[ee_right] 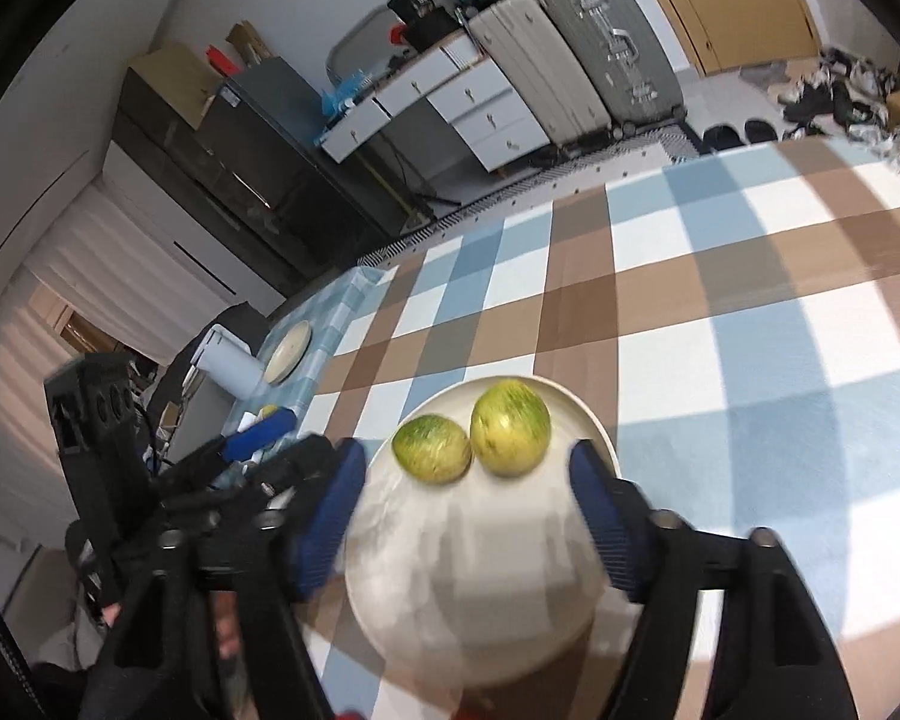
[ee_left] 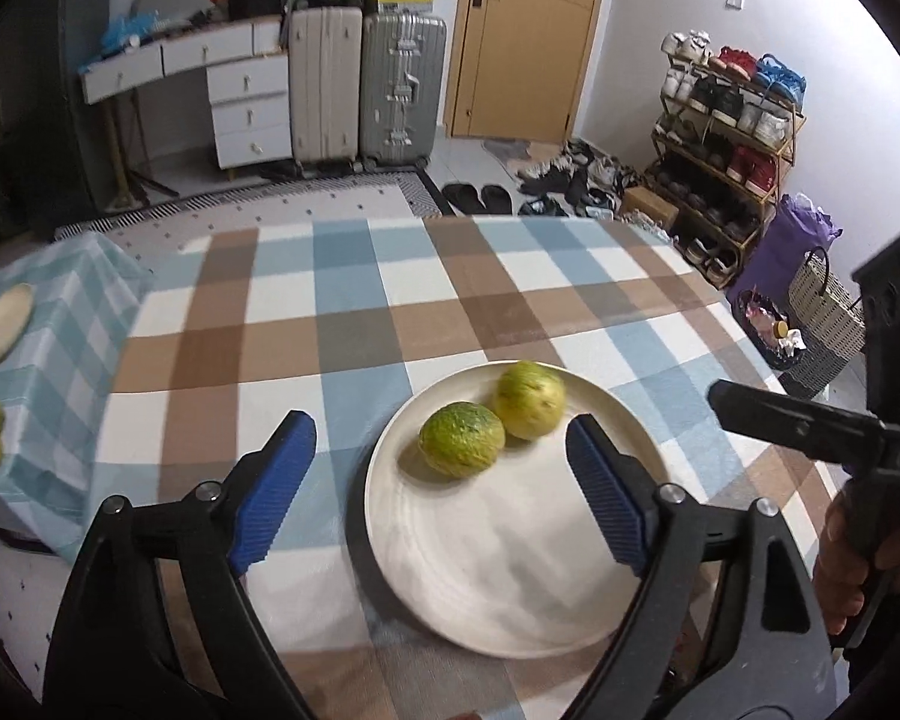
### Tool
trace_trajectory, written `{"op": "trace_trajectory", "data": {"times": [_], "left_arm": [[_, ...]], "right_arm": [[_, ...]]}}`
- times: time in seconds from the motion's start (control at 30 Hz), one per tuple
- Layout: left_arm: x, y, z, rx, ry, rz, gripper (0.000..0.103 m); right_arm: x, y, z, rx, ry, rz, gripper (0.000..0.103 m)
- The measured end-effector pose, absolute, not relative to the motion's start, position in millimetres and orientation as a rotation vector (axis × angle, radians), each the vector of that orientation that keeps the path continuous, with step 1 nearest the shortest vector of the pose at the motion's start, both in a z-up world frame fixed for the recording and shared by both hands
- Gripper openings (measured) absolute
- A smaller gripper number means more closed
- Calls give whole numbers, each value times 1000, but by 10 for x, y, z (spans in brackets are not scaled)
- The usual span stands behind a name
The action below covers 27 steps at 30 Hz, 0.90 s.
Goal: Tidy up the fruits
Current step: 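Withdraw both tools from the plate back toward the fruits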
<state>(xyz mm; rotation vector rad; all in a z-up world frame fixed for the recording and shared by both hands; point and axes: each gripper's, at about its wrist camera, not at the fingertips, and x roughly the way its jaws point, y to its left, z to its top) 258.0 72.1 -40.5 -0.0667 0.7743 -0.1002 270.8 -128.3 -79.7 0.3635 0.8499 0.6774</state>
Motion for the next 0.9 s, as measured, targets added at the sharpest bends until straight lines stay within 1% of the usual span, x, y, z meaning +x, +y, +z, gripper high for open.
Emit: {"op": "trace_trajectory", "data": {"times": [0.07, 0.1, 0.13, 0.17, 0.23, 0.4, 0.6, 0.9], "left_arm": [[2403, 682, -292, -60, 747, -86, 90], [2306, 663, -236, -58, 730, -78, 93], [2226, 657, -194, -55, 717, -70, 100], [2124, 635, -138, -51, 695, -59, 102], [1946, 598, -43, -40, 658, -50, 102], [1489, 514, 121, -39, 609, -34, 102], [994, 495, 155, -55, 579, -15, 102], [485, 635, 9, -99, 559, 21, 102]], "right_arm": [[2513, -1353, -710, 359, 809, 681, 76], [2402, -1391, -660, 358, 781, 680, 83], [2297, -1427, -618, 357, 753, 675, 90], [2180, -1465, -570, 352, 720, 668, 93], [1956, -1512, -479, 327, 659, 655, 98], [1444, -1591, -317, 279, 532, 646, 103], [951, -1607, -279, 203, 408, 611, 103], [467, -1493, -398, 86, 350, 572, 103]]}}
